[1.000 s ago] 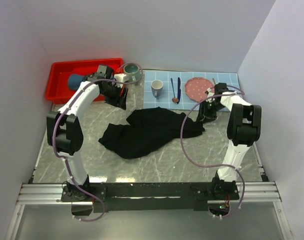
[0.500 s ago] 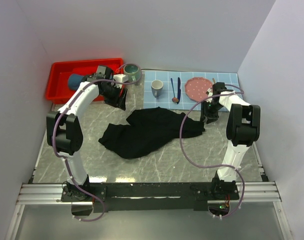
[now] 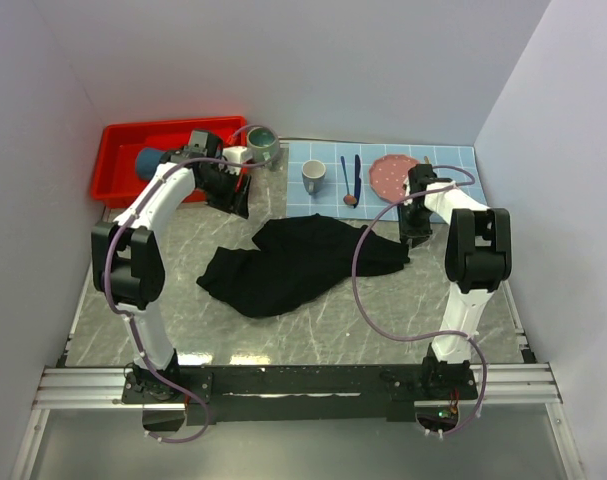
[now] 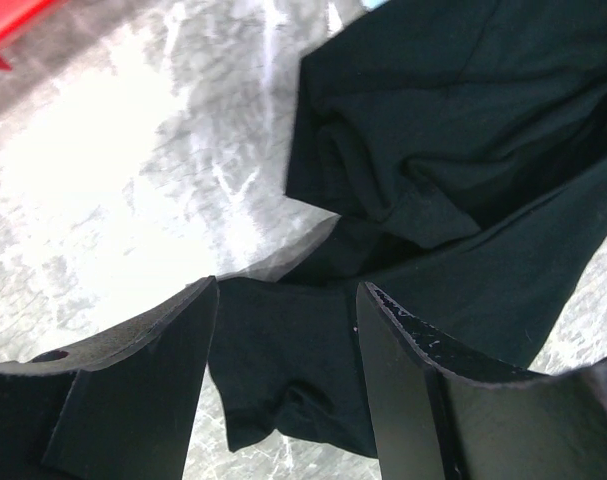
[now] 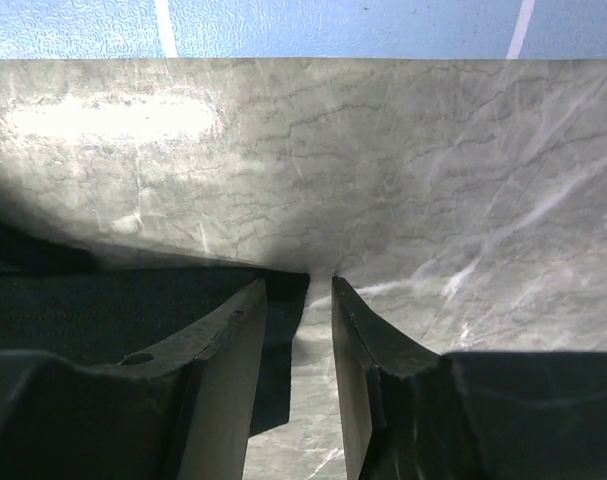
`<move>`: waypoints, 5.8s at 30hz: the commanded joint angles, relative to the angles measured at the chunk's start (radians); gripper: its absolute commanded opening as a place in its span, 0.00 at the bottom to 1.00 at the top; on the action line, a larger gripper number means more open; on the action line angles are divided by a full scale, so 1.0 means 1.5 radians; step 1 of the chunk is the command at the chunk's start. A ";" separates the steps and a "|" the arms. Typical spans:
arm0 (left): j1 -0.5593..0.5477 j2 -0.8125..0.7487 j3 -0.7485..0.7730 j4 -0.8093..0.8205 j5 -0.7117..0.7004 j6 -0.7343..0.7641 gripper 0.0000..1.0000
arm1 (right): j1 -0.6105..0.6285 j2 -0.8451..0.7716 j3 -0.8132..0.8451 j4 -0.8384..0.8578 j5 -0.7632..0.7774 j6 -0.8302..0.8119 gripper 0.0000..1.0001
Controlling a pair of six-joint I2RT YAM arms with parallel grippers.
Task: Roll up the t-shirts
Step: Flatten out the T-shirt at the center of the board.
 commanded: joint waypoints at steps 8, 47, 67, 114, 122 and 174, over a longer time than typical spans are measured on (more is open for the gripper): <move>0.054 -0.019 0.012 0.024 0.023 -0.008 0.64 | 0.018 0.043 -0.011 -0.047 0.004 -0.064 0.30; 0.090 -0.013 -0.232 0.135 -0.035 -0.013 0.65 | 0.001 -0.532 -0.097 0.071 -0.105 -0.071 0.00; 0.029 0.090 -0.229 0.172 -0.078 -0.018 0.13 | 0.002 -0.479 -0.070 0.076 -0.108 -0.069 0.00; 0.234 -0.575 0.285 0.450 -0.221 0.072 0.01 | -0.088 -0.701 0.318 0.487 -0.079 -0.140 0.00; 0.232 -0.629 0.292 0.488 -0.221 0.070 0.01 | -0.089 -0.734 0.408 0.537 -0.074 -0.137 0.00; 0.153 -0.083 -0.210 0.543 -0.165 0.143 0.01 | 0.018 -0.107 0.039 0.550 0.001 -0.341 0.00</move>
